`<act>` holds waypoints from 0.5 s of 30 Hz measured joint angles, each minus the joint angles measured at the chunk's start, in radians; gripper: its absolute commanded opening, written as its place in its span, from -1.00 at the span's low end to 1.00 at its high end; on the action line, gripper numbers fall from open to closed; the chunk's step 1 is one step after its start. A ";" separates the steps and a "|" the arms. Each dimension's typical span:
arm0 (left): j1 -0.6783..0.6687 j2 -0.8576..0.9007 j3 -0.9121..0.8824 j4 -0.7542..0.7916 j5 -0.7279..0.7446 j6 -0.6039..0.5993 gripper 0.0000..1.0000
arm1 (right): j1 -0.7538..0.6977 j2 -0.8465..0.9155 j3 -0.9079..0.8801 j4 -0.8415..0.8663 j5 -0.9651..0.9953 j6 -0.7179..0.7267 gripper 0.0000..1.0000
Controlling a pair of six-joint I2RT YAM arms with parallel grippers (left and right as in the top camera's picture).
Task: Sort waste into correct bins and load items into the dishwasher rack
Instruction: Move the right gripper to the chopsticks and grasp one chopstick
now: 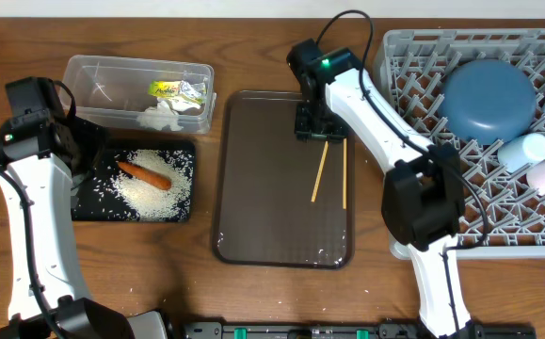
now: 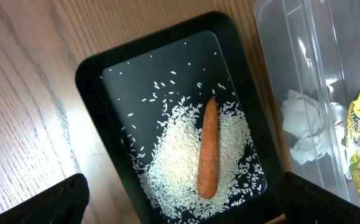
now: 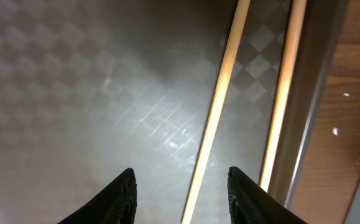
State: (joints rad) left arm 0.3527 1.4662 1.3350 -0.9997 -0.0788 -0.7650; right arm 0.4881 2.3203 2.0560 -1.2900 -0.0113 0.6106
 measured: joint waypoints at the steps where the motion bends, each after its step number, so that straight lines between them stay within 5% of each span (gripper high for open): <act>1: 0.000 0.000 0.000 0.000 0.000 0.000 0.96 | -0.001 0.011 0.000 0.000 0.000 0.000 -0.11; 15: 0.000 0.000 0.000 0.000 0.000 0.000 0.96 | -0.071 0.065 -0.004 0.008 -0.006 0.000 -0.12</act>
State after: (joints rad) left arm 0.3527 1.4662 1.3350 -1.0000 -0.0788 -0.7650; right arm 0.4175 2.3856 2.0518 -1.2823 -0.0177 0.6106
